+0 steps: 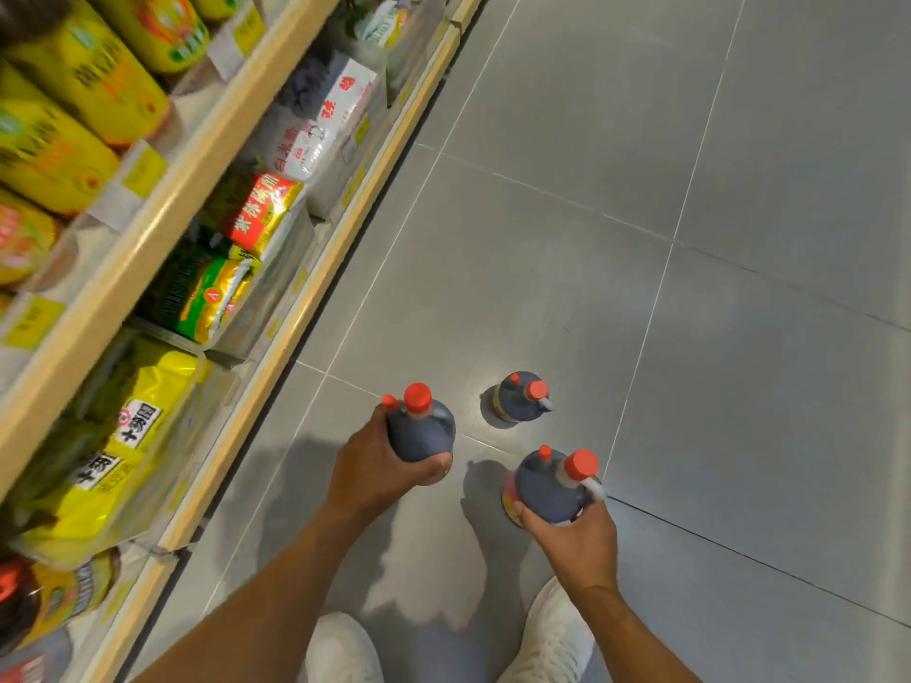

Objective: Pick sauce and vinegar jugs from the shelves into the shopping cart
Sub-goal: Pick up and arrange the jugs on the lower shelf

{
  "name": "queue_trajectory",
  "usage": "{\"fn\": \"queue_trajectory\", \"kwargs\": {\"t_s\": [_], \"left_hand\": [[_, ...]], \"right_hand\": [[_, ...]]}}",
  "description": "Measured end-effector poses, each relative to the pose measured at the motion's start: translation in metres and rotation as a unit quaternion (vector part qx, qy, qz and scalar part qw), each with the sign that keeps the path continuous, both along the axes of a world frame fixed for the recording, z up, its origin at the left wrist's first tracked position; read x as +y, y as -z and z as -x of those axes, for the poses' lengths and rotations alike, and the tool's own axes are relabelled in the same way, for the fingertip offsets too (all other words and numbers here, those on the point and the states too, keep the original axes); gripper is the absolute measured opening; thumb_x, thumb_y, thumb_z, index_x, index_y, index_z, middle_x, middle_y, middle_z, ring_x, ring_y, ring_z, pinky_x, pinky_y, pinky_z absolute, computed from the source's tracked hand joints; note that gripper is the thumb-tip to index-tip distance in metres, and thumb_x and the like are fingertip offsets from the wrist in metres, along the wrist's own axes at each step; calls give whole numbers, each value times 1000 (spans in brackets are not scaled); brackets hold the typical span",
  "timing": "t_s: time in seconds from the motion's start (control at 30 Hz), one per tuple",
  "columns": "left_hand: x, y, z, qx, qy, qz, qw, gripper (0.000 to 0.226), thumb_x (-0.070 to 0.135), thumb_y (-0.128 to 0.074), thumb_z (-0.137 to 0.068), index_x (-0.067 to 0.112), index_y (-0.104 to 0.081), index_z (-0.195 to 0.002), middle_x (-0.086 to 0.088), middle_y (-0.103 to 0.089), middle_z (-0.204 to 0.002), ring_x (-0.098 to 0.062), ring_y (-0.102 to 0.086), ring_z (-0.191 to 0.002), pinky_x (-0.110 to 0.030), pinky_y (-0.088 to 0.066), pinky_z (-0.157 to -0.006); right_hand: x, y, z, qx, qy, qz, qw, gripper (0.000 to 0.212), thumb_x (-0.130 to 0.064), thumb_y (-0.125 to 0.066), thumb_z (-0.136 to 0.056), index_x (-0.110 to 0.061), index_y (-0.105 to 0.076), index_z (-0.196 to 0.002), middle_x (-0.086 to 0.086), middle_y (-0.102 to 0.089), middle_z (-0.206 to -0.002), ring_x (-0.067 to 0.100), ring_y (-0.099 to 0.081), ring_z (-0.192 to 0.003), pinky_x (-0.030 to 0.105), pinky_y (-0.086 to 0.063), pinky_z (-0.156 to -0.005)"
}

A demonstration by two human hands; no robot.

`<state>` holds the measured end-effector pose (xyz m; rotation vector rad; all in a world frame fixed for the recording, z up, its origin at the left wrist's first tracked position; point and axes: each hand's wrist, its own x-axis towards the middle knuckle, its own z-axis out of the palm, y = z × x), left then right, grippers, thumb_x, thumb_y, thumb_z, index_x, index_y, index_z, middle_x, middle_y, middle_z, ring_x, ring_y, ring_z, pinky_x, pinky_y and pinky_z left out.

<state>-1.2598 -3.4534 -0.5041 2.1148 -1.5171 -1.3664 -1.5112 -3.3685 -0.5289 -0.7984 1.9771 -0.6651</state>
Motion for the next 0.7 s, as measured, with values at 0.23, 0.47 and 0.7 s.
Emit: {"fn": "queue_trajectory", "kwargs": {"t_s": [0.23, 0.47, 0.7], "left_hand": [[5, -200, -27, -43, -20, 52, 998, 70, 61, -86, -62, 38, -44, -114, 13, -58, -99, -17, -61, -95, -24, -41, -80], [-9, -403, -37, -62, -8, 87, 994, 81, 67, -82, -60, 35, -42, -123, 9, -61, -110, -19, -64, -101, -33, -55, -78], [-33, -580, -38, -59, 0, 185, 981, 97, 72, -79, -59, 31, -35, -136, -1, -61, -130, -32, -63, -114, -39, -54, -84]], "right_hand": [[-15, -201, -9, -23, -14, 46, 999, 83, -66, -88, -48, -40, -52, -118, -27, -62, -106, 4, -64, -95, 25, -55, -82], [-39, -400, -8, 5, -54, 78, 995, 71, -45, -97, -56, -35, -57, -114, -16, -69, -105, 10, -68, -97, 35, -61, -82], [-69, -582, -7, 20, -87, 160, 983, 60, -27, -95, -64, -38, -54, -108, -18, -67, -105, -2, -65, -95, 19, -50, -72]]}}
